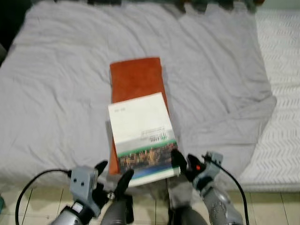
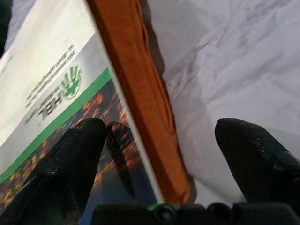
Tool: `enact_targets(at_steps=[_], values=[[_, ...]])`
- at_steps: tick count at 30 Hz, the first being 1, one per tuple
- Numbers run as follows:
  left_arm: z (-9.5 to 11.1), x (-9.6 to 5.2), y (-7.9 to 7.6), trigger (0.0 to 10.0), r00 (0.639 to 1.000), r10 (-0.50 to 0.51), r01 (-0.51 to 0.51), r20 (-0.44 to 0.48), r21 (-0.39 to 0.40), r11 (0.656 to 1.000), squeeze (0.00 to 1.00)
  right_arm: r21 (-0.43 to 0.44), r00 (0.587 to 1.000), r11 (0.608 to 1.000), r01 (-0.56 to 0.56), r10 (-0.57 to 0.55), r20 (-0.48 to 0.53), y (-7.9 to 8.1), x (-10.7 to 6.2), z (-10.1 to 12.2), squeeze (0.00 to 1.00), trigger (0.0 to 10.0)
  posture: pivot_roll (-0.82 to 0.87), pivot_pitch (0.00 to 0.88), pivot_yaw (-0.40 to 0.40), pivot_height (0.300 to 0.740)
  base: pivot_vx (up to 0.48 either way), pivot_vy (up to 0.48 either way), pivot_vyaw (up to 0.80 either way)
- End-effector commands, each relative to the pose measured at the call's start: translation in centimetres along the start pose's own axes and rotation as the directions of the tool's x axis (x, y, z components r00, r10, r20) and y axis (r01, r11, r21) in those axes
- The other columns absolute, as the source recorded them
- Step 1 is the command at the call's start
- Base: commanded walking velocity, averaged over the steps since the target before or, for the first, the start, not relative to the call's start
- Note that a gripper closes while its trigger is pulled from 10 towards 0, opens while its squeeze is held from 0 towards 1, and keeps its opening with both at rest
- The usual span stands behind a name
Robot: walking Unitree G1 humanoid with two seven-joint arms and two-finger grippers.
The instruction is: Clean up the room
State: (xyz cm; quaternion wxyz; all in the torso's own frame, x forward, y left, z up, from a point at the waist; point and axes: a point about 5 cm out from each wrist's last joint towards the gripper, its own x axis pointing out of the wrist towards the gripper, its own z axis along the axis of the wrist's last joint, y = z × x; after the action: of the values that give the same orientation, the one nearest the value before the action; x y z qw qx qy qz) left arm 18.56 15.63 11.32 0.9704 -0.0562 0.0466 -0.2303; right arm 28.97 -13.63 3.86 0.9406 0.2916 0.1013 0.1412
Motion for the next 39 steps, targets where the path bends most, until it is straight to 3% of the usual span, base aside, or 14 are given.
enact_targets(at_steps=[1,9,20,29,30,32,33,39], values=[[-0.5,-0.3,0.0,10.0,0.999,0.011,-0.011,-0.034,-0.001,1.0,0.0,0.029,1.0,1.0,-0.01,0.01,-0.017,0.1,-0.5,-0.5,0.0,10.0,0.16,0.44,-0.009,0.74,0.0,0.0,0.0],[-0.5,0.1,0.1,10.0,1.0,0.01,-0.01,-0.027,0.007,1.0,0.0,0.117,0.997,0.99,-0.084,0.083,0.009,1.7,0.1,0.5,0.0,10.0,0.17,0.432,-0.009,0.74,0.0,0.0,0.0],[-0.5,0.4,0.2,10.0,1.0,0.014,-0.013,-0.026,0.015,1.0,0.0,0.146,0.982,0.98,-0.137,0.153,-0.109,2.9,0.7,-1.6,0.0,10.0,0.18,0.429,-0.008,0.74,0.0,0.0,0.0],[-0.5,0.4,0.3,10.0,0.999,0.023,-0.022,-0.023,0.025,0.999,0.0,0.153,0.975,0.973,-0.174,0.192,-0.112,3.9,1.7,-1.5,0.0,10.0,0.19,0.416,-0.009,0.74,0.0,0.0,0.0],[-0.4,0.5,0.3,10.0,1.0,0.023,-0.023,-0.02,0.028,0.999,0.0,0.155,0.974,0.972,-0.176,0.195,-0.117,4.0,2.0,-1.7,0.0,7.5,0.2,0.408,-0.01,0.74,0.0,0.0,0.0],[-0.4,0.5,0.3,10.0,1.0,0.023,-0.023,-0.02,0.029,0.999,0.0,0.155,0.974,0.972,-0.176,0.195,-0.119,4.0,2.0,-1.7,0.0,7.5,0.2,0.408,-0.01,0.74,0.0,0.0,0.0],[-0.4,0.6,0.5,10.0,1.0,0.025,-0.024,-0.017,0.033,0.999,0.0,0.155,0.972,0.972,-0.176,0.196,-0.126,4.0,2.1,-1.9,0.0,0.0,0.2,0.405,-0.01,0.74,0.0,0.0,0.0],[-0.3,0.6,0.8,10.0,0.999,0.031,-0.031,-0.013,0.045,0.999,0.0,0.179,0.973,0.971,-0.161,0.186,-0.136,3.8,1.9,-2.3,0.0,0.0,0.2,0.389,-0.012,0.74,0.0,0.0,0.0]])
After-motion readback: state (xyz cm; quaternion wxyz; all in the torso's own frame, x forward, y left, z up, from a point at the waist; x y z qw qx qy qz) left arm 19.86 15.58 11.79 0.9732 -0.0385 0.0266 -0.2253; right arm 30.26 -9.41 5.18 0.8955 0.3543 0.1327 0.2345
